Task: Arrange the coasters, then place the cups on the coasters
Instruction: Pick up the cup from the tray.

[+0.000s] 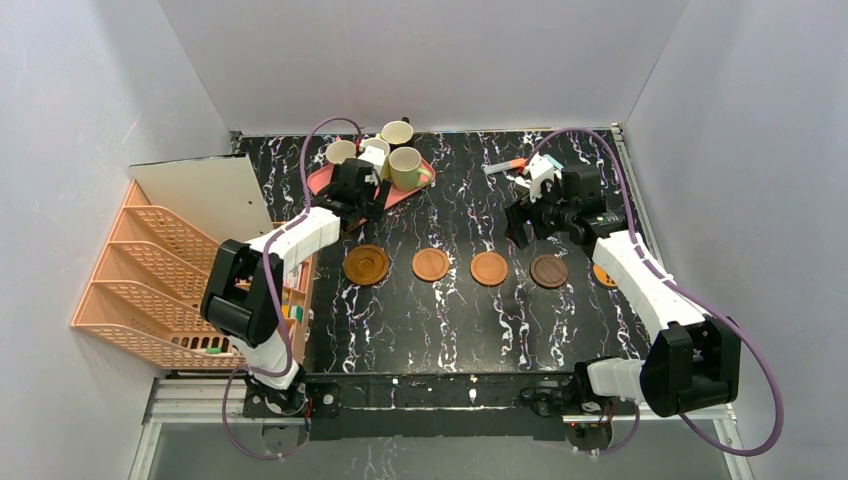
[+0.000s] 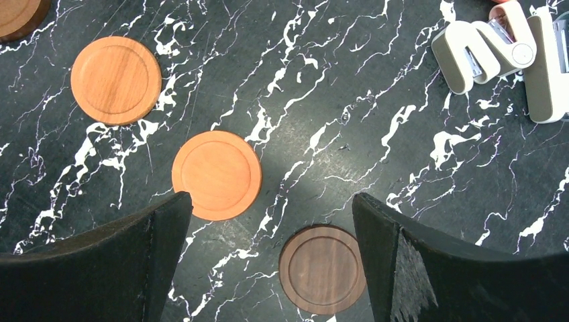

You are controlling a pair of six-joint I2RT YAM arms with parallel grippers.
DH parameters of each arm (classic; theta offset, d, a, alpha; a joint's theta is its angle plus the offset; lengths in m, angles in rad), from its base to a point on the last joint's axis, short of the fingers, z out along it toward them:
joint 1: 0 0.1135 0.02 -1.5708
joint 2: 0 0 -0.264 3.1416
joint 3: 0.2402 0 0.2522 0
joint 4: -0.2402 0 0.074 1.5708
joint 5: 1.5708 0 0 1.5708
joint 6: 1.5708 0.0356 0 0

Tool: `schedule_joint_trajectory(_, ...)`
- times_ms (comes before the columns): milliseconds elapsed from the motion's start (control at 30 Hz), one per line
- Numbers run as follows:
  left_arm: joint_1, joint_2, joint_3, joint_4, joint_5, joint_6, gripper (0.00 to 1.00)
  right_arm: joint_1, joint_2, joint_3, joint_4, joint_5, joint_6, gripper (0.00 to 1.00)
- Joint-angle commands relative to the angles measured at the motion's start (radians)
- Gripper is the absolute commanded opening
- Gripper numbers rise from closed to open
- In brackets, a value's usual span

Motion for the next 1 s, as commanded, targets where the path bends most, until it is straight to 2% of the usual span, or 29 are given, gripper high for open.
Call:
schedule_joint_trajectory(0,-0.002,0.025,0.031,-0.003,-0.028,-0.052,0.76,0.003,-0.028,-0.007,0.045,-0.006,-0.016,0.99)
schedule_joint_trajectory(300,0.001,0.074,0.024,0.059,-0.068,-0.064,0.75,0.003,-0.036,-0.012,0.045,-0.003,-0.023,0.99)
schedule_joint_trajectory(500,0.013,0.063,-0.005,0.111,-0.083,-0.072,0.71,0.002,-0.036,-0.017,0.05,0.0,-0.024,0.99)
schedule_joint_trajectory(967,0.052,0.009,-0.098,0.204,-0.049,-0.103,0.32,0.003,-0.026,-0.02,0.051,0.005,-0.029,0.99)
